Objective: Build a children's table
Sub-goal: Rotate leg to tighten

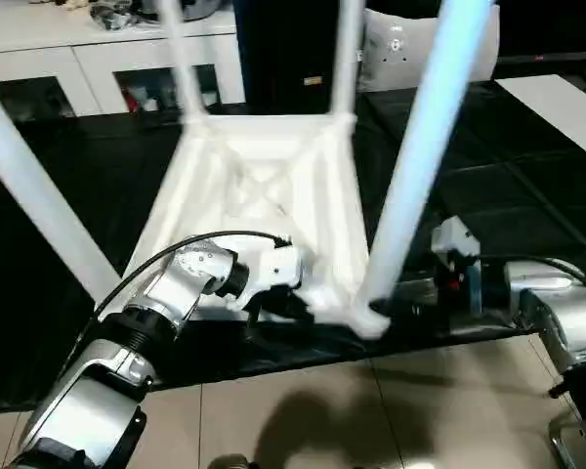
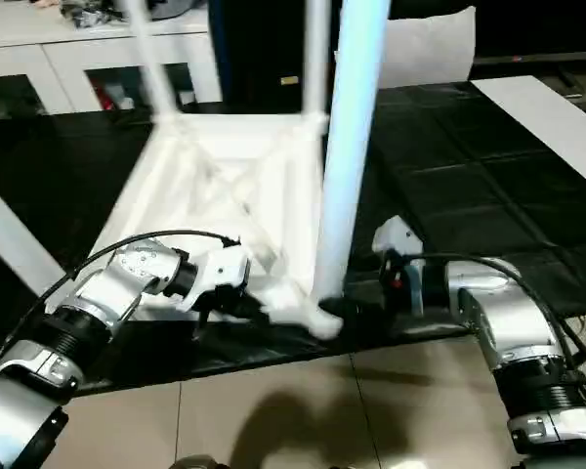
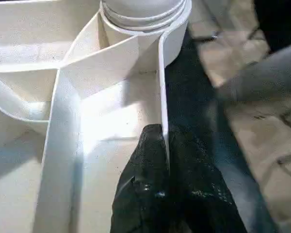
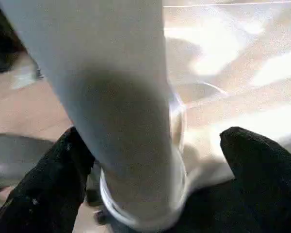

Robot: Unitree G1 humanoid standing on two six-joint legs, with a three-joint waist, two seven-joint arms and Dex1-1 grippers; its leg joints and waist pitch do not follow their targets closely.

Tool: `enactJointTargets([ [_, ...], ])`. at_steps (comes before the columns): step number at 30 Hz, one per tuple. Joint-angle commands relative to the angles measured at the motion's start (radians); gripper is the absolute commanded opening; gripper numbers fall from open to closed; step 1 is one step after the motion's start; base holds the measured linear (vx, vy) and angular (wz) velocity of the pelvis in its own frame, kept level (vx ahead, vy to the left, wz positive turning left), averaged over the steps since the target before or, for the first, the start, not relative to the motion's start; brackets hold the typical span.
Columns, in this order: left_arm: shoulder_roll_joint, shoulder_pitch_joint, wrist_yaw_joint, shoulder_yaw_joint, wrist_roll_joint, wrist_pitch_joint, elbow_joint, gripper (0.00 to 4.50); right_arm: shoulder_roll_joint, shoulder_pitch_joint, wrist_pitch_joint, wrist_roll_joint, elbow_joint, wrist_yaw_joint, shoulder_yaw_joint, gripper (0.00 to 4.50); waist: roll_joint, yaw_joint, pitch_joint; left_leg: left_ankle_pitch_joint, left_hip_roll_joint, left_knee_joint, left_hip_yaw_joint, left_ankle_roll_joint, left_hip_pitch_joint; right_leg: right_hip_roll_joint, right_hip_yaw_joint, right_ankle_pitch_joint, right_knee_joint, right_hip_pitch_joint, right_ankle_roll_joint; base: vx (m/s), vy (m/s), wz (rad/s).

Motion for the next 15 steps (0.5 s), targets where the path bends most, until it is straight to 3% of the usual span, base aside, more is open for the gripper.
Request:
enactJointTargets([
  [1,-0.001,0.008,-0.077,-0.057,0.010,-0.037,-0.033,0.00,-0.013,-0.005,0.004,0.014,-0.016,0.047,0.014,4.12,-0.017,-0.006,-0.078,-0.070,0.053,-0.059,-0.010,0.127,0.009,-0.081,0.067,-0.245,-0.061,0.066,-0.139,0.000,0.000,0.00],
  [5,0.007,0.000,-0.100,-0.064,0.015,-0.056,-0.017,0.00,-0.020,-0.003,0.015,0.028,-0.026,0.095,0.040,3.98,-0.019,0.000,-0.078,-0.076,0.051,-0.059,-0.010,0.119,0.008,-0.083,0.067,-0.260,-0.063,0.068,-0.134,0.000,0.000,0.00],
  [7,0.007,-0.005,-0.103,-0.064,0.013,-0.060,-0.012,0.00,-0.021,-0.003,0.022,0.031,-0.027,0.120,0.053,3.70,-0.018,0.000,-0.079,-0.077,0.051,-0.059,-0.009,0.115,0.008,-0.082,0.066,-0.266,-0.064,0.069,-0.128,0.000,0.000,0.00],
  [15,0.006,0.006,-0.102,-0.058,0.008,-0.051,-0.020,0.00,-0.012,0.011,0.042,0.049,-0.040,0.141,0.051,3.23,-0.020,0.001,-0.080,-0.065,0.050,-0.058,-0.010,0.115,0.006,-0.081,0.065,-0.263,-0.063,0.069,-0.121,0.000,0.000,0.00],
])
